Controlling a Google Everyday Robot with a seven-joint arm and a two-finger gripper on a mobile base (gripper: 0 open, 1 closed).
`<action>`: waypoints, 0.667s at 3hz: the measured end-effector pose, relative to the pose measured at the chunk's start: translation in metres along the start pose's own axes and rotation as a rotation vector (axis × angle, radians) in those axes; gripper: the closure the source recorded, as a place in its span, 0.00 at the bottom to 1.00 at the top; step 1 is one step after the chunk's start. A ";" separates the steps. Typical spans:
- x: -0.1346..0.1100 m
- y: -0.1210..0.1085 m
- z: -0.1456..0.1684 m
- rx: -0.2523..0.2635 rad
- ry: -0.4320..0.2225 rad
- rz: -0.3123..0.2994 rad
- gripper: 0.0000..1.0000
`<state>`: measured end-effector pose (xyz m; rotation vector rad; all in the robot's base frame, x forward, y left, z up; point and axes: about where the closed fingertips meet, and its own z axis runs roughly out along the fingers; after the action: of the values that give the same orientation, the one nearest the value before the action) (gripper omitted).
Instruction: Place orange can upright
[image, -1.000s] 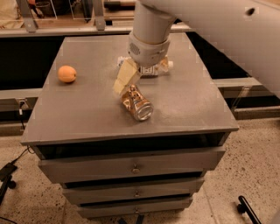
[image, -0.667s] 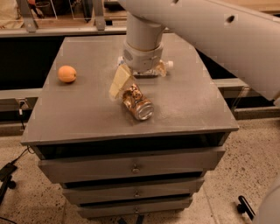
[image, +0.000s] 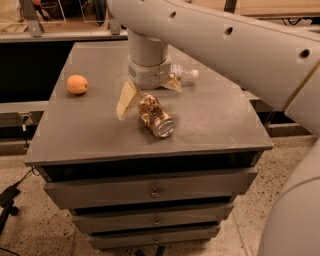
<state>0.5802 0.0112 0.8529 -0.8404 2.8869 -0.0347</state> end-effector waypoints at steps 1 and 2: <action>-0.005 0.004 0.011 0.001 -0.003 0.004 0.19; -0.005 0.006 0.020 -0.006 -0.002 0.013 0.42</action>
Offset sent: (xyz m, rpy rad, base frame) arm 0.0032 0.0088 -0.0308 0.0128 0.0128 -0.0236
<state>0.5834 0.0190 0.8332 -0.8218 2.8916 -0.0236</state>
